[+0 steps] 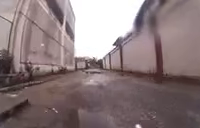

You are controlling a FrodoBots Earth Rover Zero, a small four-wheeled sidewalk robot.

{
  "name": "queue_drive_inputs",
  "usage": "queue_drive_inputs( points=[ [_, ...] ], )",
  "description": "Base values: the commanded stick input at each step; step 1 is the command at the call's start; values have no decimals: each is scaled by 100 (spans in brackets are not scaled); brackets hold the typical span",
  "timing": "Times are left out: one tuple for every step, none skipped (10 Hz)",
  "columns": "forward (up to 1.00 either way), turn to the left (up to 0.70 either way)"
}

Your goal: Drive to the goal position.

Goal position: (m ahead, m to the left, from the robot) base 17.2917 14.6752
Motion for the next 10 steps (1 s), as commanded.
queue_drive_inputs(
  points=[
    [70, 12],
    [70, 12],
    [70, 12],
    [70, 12],
    [70, 12],
    [70, 12],
    [70, 12],
    [70, 12],
    [70, 7],
    [70, -18]
  ],
)
